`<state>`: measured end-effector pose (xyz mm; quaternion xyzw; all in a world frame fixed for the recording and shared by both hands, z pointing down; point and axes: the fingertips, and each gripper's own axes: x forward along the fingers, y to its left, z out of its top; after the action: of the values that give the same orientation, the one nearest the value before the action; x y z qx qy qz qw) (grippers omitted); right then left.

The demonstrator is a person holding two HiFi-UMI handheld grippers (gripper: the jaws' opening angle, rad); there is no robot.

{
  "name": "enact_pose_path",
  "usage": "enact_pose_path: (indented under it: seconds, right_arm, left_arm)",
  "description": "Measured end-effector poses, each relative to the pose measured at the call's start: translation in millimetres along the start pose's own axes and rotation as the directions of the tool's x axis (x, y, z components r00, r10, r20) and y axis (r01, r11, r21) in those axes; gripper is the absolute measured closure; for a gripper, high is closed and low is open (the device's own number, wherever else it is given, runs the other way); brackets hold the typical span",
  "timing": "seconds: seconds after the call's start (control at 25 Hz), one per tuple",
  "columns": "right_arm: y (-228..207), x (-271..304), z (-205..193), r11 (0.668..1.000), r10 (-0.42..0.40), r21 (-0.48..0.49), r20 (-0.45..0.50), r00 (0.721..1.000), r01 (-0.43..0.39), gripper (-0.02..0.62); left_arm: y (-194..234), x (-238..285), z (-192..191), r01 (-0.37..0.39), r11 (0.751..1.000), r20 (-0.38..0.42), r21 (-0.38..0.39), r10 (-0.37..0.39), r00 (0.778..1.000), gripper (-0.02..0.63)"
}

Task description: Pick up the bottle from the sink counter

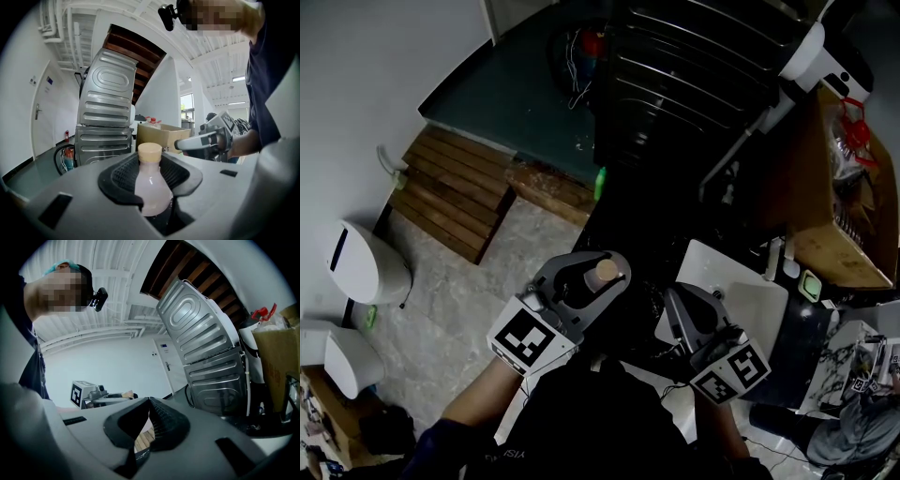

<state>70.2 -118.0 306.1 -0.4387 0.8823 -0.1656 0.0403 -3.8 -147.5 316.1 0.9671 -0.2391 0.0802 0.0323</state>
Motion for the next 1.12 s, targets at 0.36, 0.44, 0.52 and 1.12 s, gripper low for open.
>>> enact_pose_path:
  seconds: [0.36,0.44,0.52,1.12]
  right_arm:
    - [7,5,-1,1.0,0.025,-0.006,-0.009,1.0,-0.025,0.569]
    - [5,6,-1,1.0,0.029,-0.005,-0.008,1.0,-0.029,0.569]
    - [7,4,-1,0.999,0.031,-0.007,-0.007,0.999,-0.031,0.569]
    - [17,-7,-2,0.999,0.035,-0.021,-0.016,0.999,-0.035,0.57]
  left_arm:
    - [0,-6,-2,-0.01,1.0,-0.006,0.009,0.011,1.0,0.465]
    - [2,-4,-3,-0.015,1.0,-0.007,0.006,0.015,1.0,0.465]
    - [0,-6,-2,-0.019,1.0,-0.005,0.003,0.019,1.0,0.465]
    - [-10,-13,1,-0.022,1.0,-0.003,0.008,0.022,1.0,0.465]
